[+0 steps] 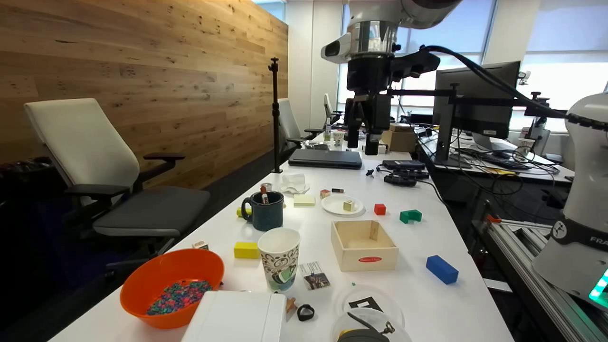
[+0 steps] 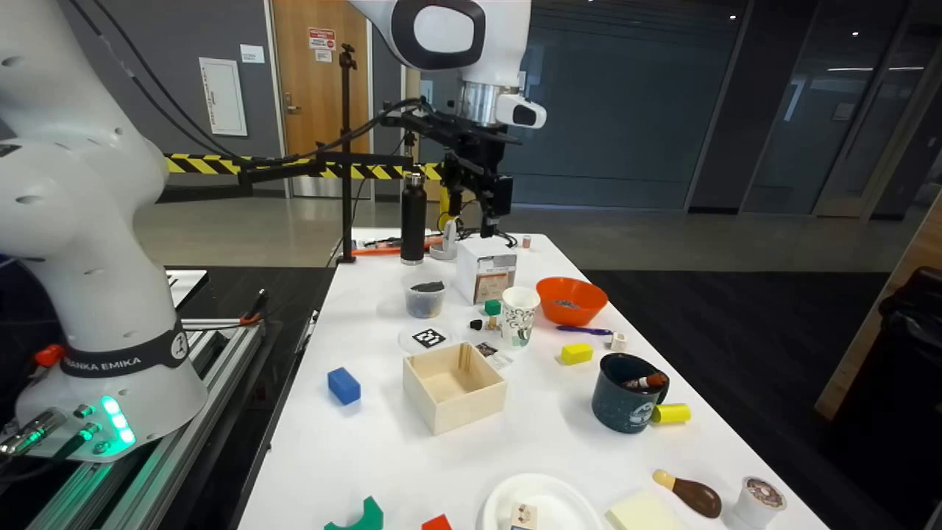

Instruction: Open the drawer of the white object

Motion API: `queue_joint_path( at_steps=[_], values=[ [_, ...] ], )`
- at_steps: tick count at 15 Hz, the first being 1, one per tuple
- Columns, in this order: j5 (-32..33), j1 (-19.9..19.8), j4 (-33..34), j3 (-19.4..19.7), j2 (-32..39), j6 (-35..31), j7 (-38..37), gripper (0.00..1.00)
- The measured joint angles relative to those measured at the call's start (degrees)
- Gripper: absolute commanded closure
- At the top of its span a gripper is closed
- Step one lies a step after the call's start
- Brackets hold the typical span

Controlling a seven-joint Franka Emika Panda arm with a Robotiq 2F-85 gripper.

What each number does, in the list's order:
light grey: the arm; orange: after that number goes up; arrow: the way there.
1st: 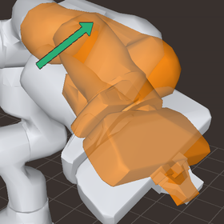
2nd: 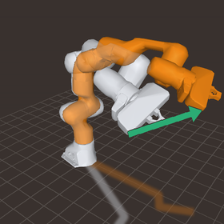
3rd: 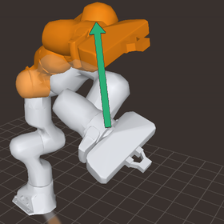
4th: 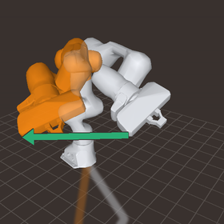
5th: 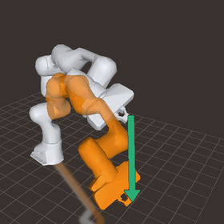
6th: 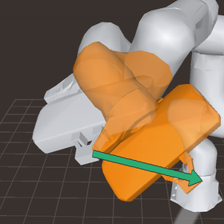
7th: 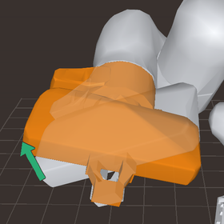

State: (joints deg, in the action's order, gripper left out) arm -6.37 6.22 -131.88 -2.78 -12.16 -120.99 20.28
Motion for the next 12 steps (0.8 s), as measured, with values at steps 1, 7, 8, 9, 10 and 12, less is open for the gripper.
queue_joint_path(
  at_steps=[1,7,8,9,10,12],
  values=[
    [0.0,0.0,-0.1,-0.2,0.0,-0.9,-1.7,0.00],
    [0.0,1.2,0.4,-5.1,6.8,-19.5,-20.7,0.00],
    [0.2,1.6,0.9,-5.9,8.9,-22.0,-23.0,0.00],
    [0.2,2.0,1.8,-6.6,10.9,-23.5,-24.5,0.00],
    [0.2,2.4,3.0,-7.1,13.0,-24.2,-25.4,0.00],
    [0.2,3.4,5.9,-7.9,17.1,-24.3,-25.7,0.00]
  ],
)
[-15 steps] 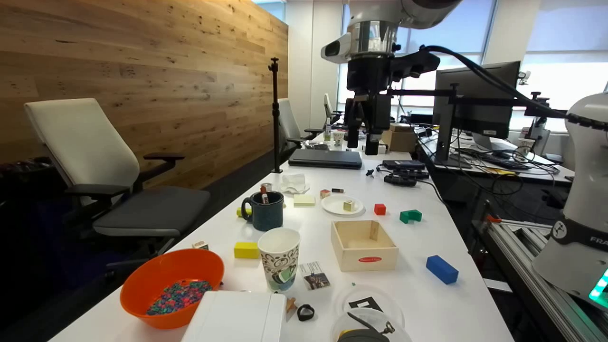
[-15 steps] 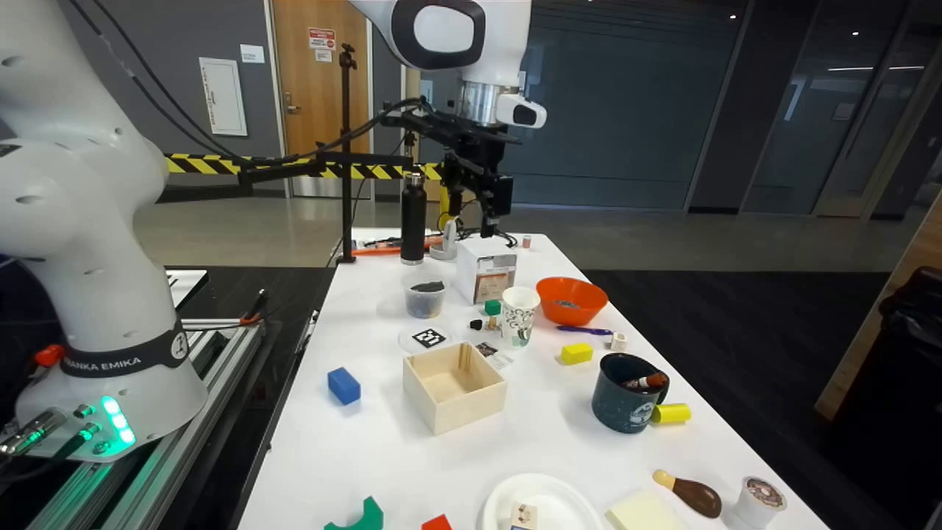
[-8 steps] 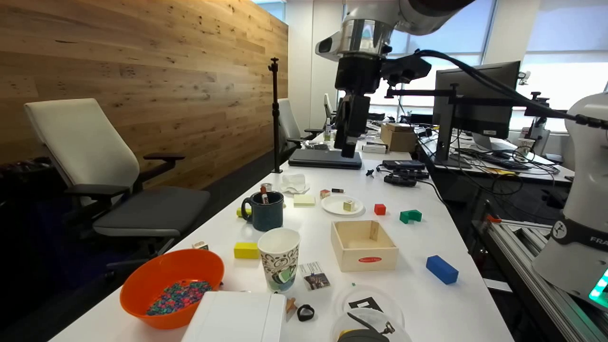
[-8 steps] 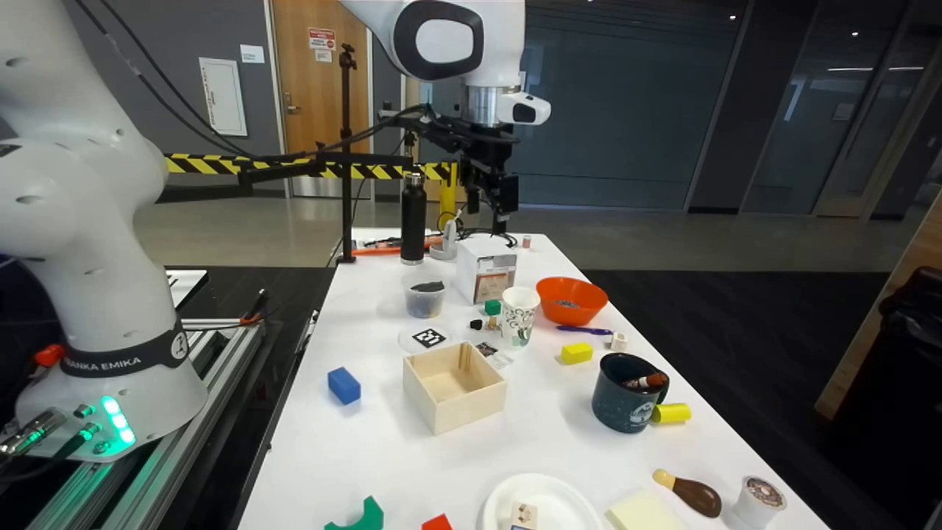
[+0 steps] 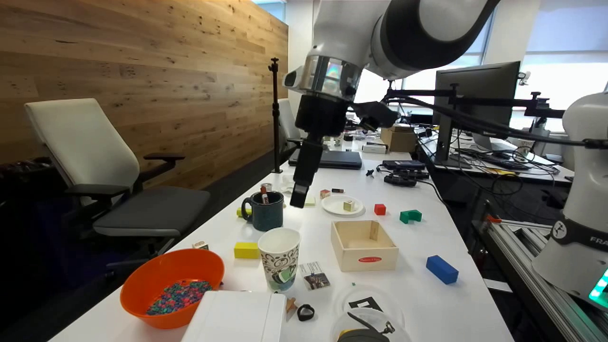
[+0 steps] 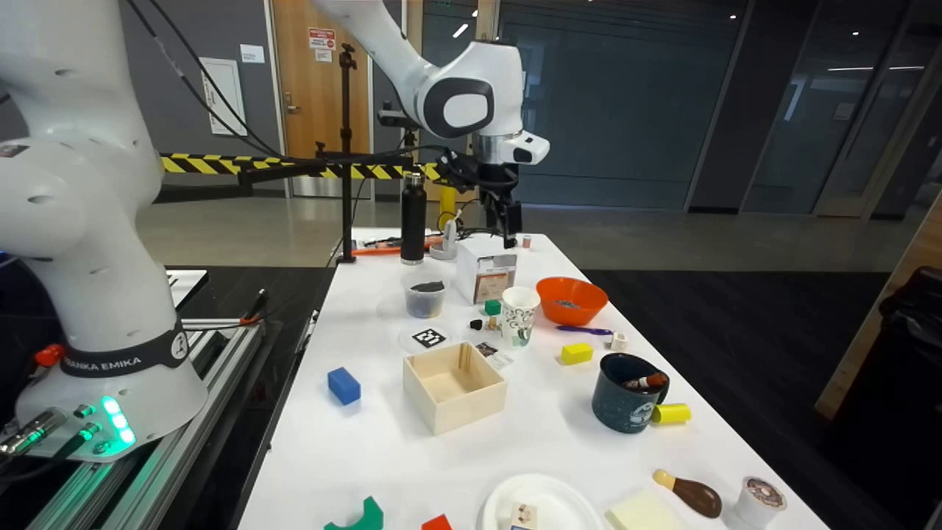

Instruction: Open the drawer of the white object

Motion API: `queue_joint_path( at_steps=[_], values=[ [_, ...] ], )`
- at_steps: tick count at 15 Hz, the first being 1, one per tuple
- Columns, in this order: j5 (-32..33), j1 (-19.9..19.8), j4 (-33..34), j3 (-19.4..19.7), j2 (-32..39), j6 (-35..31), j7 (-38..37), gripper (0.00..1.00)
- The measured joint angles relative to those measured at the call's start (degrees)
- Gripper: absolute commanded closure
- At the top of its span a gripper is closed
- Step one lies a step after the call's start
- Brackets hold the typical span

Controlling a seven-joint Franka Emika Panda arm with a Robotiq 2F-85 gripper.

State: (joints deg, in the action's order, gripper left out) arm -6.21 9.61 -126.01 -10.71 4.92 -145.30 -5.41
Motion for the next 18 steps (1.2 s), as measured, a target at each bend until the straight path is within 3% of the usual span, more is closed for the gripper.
queue_joint_path(
  at_steps=[9,18],
  values=[
    [-0.4,1.3,12.3,-3.8,12.2,5.2,6.9,0.00],
    [0.5,1.8,13.9,-2.7,13.8,6.0,6.9,0.00]
  ],
)
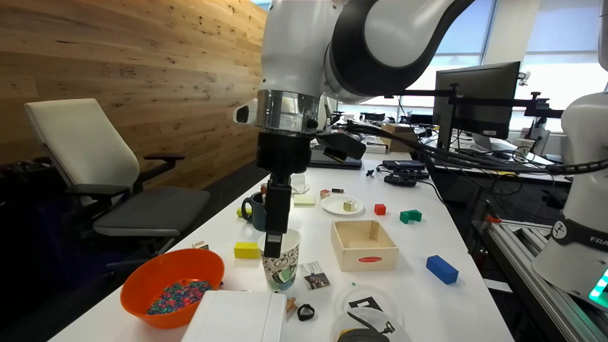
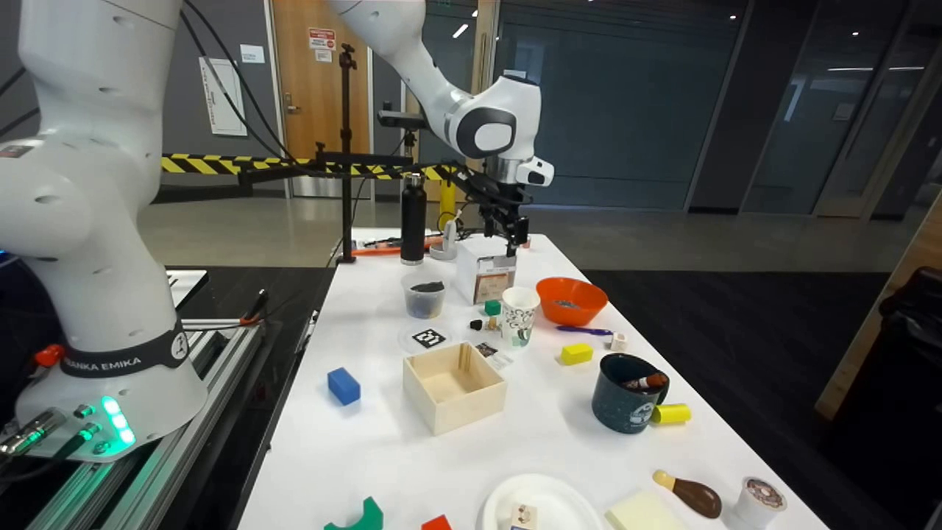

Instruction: Open the drawer of the white object

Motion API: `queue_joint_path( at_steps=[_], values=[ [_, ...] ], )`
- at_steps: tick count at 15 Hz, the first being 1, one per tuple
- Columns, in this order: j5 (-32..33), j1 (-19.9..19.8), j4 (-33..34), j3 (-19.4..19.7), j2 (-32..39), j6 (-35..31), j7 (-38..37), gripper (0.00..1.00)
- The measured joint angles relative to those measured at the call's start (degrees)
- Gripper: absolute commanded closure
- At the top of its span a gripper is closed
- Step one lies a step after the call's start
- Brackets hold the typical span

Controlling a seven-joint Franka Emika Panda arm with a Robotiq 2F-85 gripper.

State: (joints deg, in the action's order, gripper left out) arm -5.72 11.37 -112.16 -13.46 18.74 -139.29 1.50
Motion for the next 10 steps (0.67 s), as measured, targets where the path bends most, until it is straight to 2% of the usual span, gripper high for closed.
queue_joint_path(
  at_steps=[6,7,8,10],
  values=[
    [1.4,0.3,-0.4,1.5,0.8,0.0,-0.3,0.00],
    [1.5,0.4,-0.4,1.7,1.2,-0.1,-0.3,0.04],
    [1.7,0.4,-0.4,1.8,1.6,-0.1,-0.3,0.28],
    [1.7,0.6,-0.3,2.0,2.6,-0.5,-0.3,0.31]
  ],
)
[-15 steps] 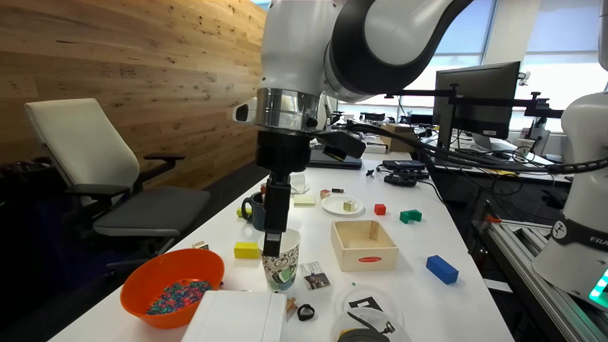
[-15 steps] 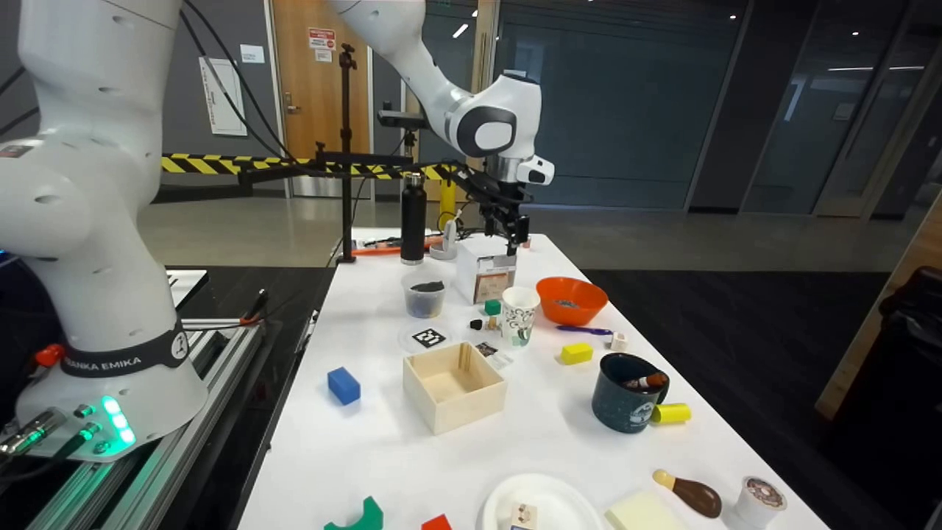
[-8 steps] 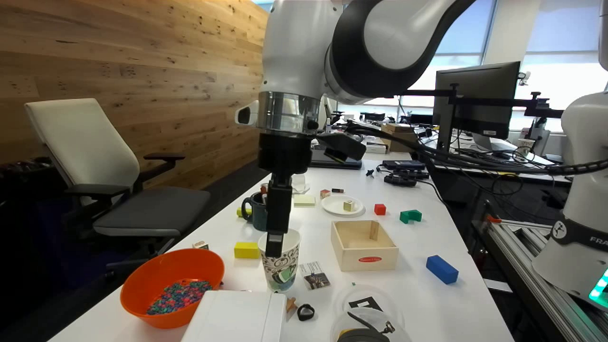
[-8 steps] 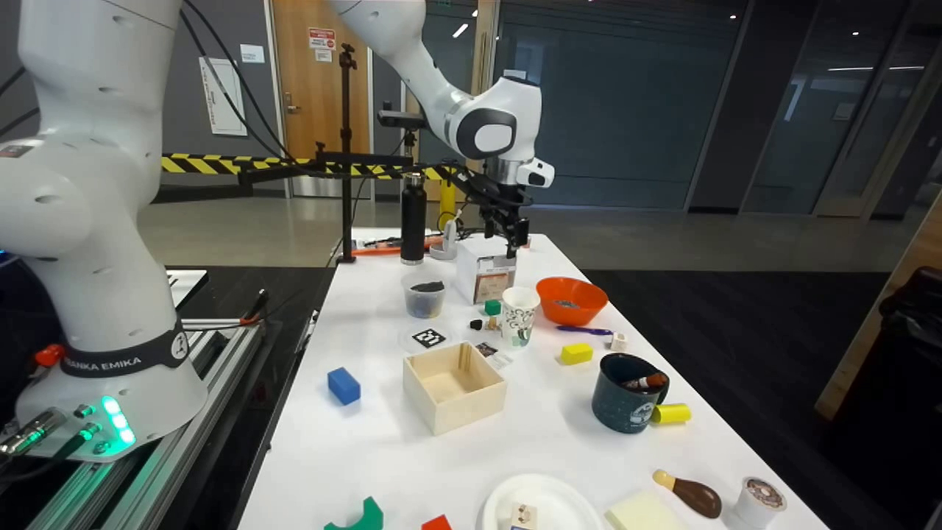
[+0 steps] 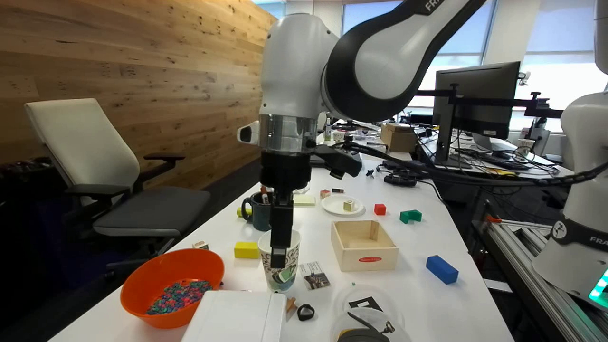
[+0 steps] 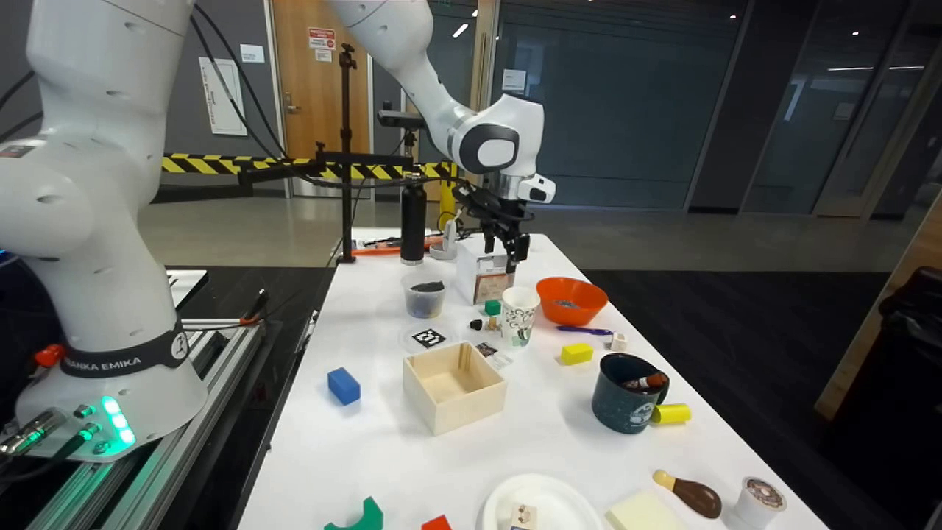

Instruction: Open the drawer of the white object

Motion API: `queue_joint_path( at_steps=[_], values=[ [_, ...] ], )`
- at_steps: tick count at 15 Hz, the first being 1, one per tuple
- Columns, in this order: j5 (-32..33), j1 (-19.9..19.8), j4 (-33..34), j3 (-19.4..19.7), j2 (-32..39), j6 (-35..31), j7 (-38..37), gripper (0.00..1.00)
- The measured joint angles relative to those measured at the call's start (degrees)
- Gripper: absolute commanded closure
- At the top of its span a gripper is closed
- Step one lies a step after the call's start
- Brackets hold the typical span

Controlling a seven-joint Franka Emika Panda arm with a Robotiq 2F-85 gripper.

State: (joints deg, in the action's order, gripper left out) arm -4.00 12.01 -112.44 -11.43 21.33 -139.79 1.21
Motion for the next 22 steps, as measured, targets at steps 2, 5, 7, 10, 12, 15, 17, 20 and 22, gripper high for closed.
queue_joint_path(
  at_steps=[2,5,7,10,12,15,17,20,22],
  values=[
    [0.0,0.1,0.4,0.1,0.9,-0.6,0.0,0.46],
    [0.0,0.1,0.8,0.2,1.8,-1.4,0.0,0.69],
    [0.0,0.2,0.9,0.1,2.1,-1.4,0.0,0.83],
    [0.0,0.4,1.0,-0.1,2.4,-1.4,0.0,1.00],
    [-0.4,0.5,1.0,-0.6,2.4,-0.6,-0.1,1.00],
    [-1.0,0.8,1.1,-1.7,2.3,0.5,-1.0,1.00],
    [-2.6,0.8,1.3,-2.8,2.3,0.5,-1.1,1.00],
    [-6.2,0.7,2.0,-4.5,2.3,0.6,-1.0,1.00],
    [-8.7,0.7,2.7,-5.2,2.3,1.7,-1.1,1.00]
  ],
)
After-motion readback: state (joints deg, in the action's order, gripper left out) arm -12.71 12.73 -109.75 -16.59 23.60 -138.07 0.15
